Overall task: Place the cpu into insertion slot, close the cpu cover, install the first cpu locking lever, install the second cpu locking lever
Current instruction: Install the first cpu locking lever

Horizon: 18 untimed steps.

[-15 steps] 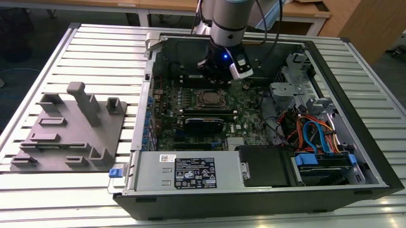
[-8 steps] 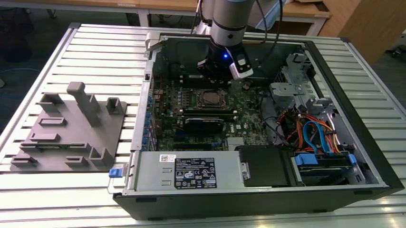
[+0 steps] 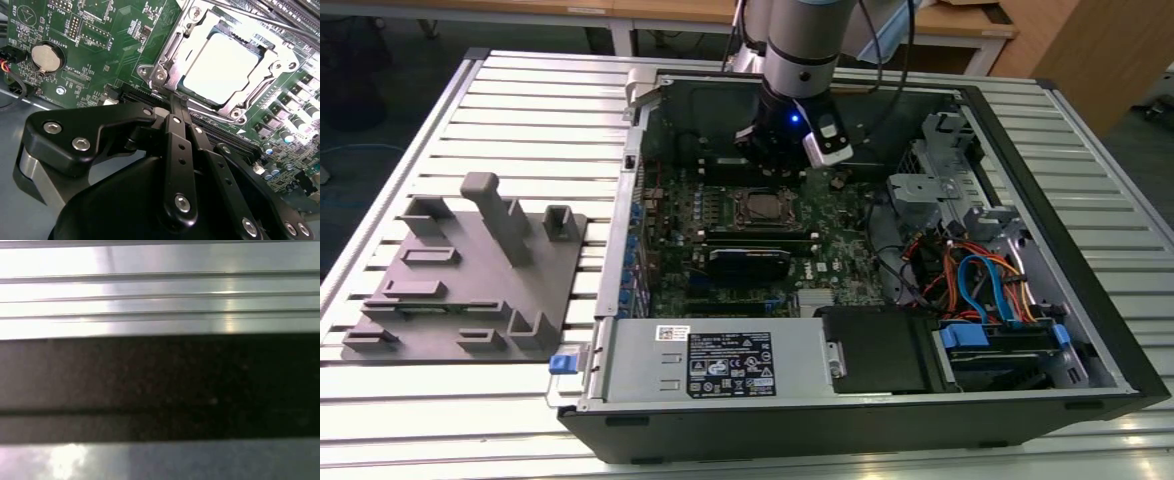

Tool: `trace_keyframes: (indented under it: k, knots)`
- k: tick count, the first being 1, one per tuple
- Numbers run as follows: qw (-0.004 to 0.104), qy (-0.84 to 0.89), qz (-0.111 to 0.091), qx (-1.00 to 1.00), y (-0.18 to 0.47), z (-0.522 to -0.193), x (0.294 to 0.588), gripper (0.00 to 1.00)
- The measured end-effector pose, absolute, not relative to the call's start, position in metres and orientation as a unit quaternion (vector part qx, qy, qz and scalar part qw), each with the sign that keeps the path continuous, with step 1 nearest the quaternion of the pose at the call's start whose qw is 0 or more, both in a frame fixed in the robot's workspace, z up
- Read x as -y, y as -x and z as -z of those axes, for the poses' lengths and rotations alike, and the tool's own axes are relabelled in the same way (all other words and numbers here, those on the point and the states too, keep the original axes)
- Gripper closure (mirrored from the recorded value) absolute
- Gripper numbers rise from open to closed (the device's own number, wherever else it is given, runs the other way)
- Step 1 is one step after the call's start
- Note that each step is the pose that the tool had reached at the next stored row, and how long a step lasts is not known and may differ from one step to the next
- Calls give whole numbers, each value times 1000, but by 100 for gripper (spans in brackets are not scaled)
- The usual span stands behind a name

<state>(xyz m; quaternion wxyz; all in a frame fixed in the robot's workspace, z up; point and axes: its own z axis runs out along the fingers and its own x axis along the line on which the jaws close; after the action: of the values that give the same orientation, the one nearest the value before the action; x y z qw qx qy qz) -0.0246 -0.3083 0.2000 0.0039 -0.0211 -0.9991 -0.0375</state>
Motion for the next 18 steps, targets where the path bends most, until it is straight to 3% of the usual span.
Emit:
trace_keyframes:
  k: [18]
  knots:
    - [4, 23, 29, 999, 24, -197, 308, 90]
